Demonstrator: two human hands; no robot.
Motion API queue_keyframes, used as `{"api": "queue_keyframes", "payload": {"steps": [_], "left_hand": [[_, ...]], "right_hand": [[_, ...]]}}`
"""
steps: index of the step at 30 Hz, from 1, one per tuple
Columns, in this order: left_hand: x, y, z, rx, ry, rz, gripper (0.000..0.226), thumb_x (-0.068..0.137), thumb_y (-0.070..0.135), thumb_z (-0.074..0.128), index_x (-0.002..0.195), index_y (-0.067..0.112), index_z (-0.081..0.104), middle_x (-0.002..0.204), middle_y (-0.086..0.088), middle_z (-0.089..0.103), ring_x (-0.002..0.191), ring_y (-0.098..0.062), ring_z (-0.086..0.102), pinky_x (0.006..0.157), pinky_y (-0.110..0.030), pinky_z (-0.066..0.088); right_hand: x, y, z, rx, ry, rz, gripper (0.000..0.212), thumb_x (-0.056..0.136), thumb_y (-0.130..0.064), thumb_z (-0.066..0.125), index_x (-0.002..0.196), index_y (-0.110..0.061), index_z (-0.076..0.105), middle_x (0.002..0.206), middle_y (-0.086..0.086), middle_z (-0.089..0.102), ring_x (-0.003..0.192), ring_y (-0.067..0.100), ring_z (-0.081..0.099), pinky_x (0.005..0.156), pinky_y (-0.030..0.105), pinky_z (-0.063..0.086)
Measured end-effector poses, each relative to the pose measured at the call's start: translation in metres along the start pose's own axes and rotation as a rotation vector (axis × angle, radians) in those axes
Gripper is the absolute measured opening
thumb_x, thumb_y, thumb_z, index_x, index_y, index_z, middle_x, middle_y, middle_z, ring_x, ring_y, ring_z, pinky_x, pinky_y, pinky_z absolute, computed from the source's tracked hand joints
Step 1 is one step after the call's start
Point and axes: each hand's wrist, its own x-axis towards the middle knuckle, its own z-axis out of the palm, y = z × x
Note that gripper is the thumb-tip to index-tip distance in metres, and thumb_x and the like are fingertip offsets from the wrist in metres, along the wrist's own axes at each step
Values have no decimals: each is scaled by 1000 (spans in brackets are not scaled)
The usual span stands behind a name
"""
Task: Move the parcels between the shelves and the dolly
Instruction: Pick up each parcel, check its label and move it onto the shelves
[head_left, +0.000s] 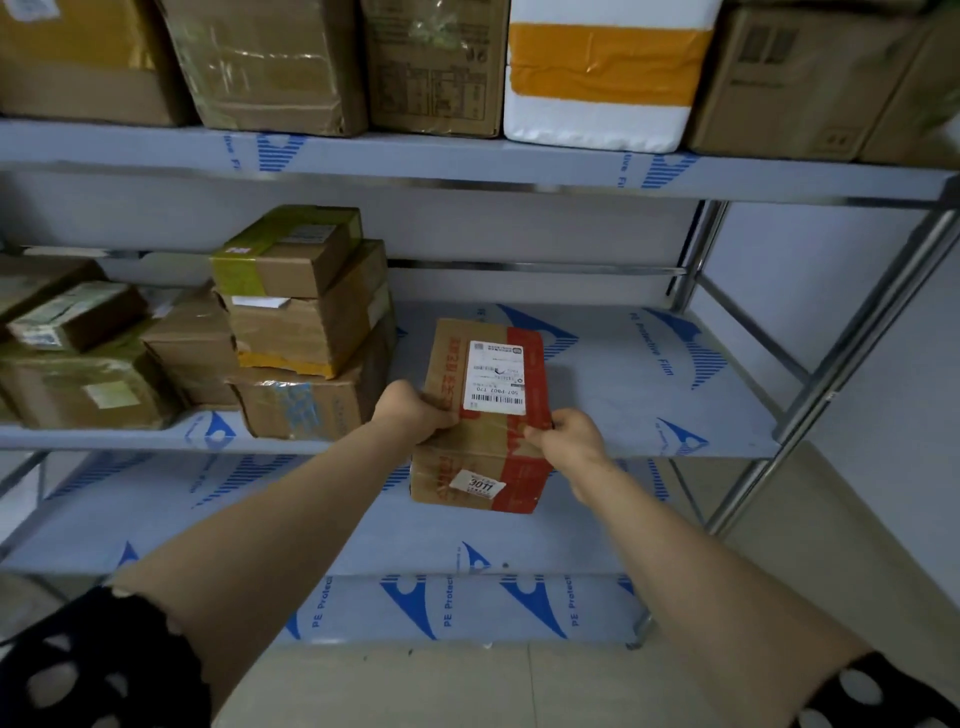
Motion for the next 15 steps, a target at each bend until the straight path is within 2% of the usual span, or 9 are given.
{"api": "queue_keyframes", "payload": {"steps": [2, 5, 7, 9, 12, 15], "left_hand": [[-27, -6, 5, 7, 23, 4, 26, 78, 23, 78, 86, 13, 56, 84, -3, 59, 79, -19, 59, 75, -31, 51], [-72, -25, 14, 21, 25, -30, 30, 77, 19, 78, 75, 16, 48, 88, -5, 59, 84, -21, 58, 77, -32, 51], [-102, -44, 18, 18, 13, -58, 24, 75, 15, 78, 89, 9, 59, 98, -7, 64, 91, -23, 61, 83, -34, 53], [-129, -63, 16, 16, 26, -104, 31, 76, 15, 77, 103, 6, 64, 102, -9, 67, 91, -23, 63, 78, -32, 53], [-167, -98, -5, -16, 92, -178, 27, 79, 16, 75, 102, 5, 66, 99, -8, 68, 89, -21, 64, 75, -29, 51], [-205, -141, -42, -56, 207, -242, 28, 77, 17, 76, 100, 4, 68, 99, -10, 69, 92, -24, 65, 83, -35, 55]], "right_hand": [[-19, 15, -8, 21, -21, 17, 16, 84, -8, 69, 92, -18, 60, 102, 6, 70, 93, 23, 67, 90, 41, 54], [-49, 38, -18, 11, -99, 64, 27, 80, 0, 69, 103, -12, 63, 108, 8, 69, 98, 24, 66, 91, 39, 53], [-72, 53, -20, -22, -173, 76, 32, 81, 2, 68, 110, -9, 63, 109, 7, 67, 99, 22, 64, 90, 36, 52], [-95, 60, -17, -49, -231, 76, 30, 82, 4, 67, 108, -10, 62, 106, 6, 66, 96, 20, 62, 89, 36, 52], [-127, 63, 9, -83, -317, 51, 29, 81, 6, 67, 100, -15, 62, 104, 6, 67, 93, 20, 62, 89, 38, 52], [-163, 58, 53, -138, -422, -7, 30, 80, 3, 68, 104, -15, 64, 102, 5, 68, 92, 20, 63, 91, 37, 52]]}}
